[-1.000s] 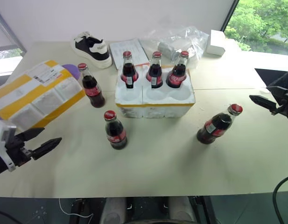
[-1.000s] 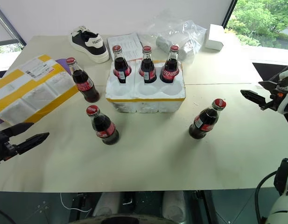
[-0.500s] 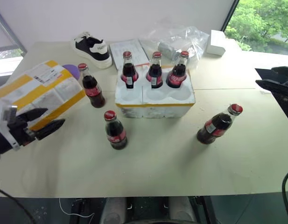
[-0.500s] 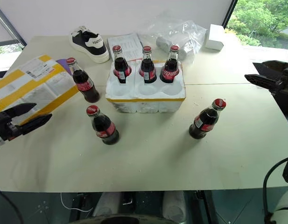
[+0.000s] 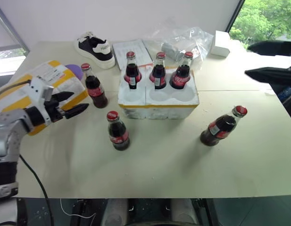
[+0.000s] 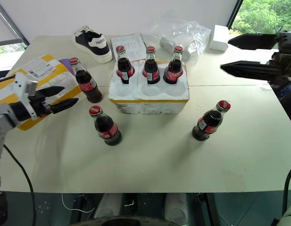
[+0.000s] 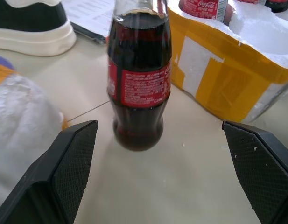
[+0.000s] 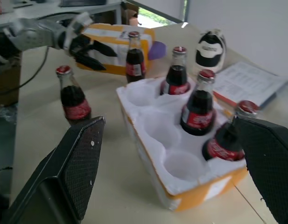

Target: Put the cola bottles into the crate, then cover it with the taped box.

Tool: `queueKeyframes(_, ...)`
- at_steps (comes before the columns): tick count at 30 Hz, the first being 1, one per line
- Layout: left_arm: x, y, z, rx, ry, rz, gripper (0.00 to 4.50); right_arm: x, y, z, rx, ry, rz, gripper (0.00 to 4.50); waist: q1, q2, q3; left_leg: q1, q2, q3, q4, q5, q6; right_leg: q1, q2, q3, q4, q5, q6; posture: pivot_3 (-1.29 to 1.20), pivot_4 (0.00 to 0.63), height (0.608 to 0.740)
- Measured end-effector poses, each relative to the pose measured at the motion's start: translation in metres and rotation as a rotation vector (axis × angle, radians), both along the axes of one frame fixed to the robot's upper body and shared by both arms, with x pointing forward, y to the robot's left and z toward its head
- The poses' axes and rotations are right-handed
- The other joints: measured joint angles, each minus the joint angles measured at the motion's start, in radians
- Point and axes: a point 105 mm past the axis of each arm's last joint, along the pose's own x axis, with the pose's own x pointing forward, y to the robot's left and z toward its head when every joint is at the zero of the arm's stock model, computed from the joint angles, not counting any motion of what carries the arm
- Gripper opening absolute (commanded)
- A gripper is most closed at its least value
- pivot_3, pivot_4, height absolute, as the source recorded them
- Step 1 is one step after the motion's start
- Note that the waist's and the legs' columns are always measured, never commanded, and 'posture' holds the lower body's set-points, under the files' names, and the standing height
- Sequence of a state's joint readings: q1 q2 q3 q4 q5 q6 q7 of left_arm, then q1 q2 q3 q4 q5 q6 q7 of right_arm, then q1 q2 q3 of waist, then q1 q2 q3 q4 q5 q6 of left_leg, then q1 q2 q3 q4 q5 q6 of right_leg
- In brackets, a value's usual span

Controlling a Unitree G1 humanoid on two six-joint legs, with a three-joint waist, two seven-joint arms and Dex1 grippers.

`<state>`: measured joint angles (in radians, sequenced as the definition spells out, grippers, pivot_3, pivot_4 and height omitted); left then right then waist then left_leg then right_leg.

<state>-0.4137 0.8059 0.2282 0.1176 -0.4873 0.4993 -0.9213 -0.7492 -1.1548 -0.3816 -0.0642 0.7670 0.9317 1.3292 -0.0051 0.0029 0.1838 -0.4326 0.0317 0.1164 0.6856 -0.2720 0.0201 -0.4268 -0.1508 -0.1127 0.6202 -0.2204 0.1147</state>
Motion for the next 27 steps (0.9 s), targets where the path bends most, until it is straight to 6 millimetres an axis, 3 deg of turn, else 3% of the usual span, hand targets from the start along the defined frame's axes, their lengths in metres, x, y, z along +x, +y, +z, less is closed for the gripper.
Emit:
queueKeyframes(10, 0.038, -0.018, -0.013, -0.033, 0.02, 0.015, 4.45, -0.01, 0.014, -0.009, 0.068, 0.032, 0.001, 4.5, 0.0, -0.001, 0.0, 0.0, -0.001, 0.002, 0.001, 0.0, 0.0, 0.0, 0.0, 0.0, 0.001, 0.0, 0.0, 0.0, 0.15, 0.74)
queueKeyframes(27, 0.068, -0.025, -0.018, -0.091, 0.019, 0.038, 4.45, -0.009, 0.011, -0.016, 0.091, 0.031, -0.059, 4.5, -0.004, -0.003, 0.0, 0.0, 0.0, 0.002, 0.002, 0.0, 0.001, 0.001, 0.001, 0.0, 0.001, 0.0, 0.0, 0.0, 0.15, 0.74)
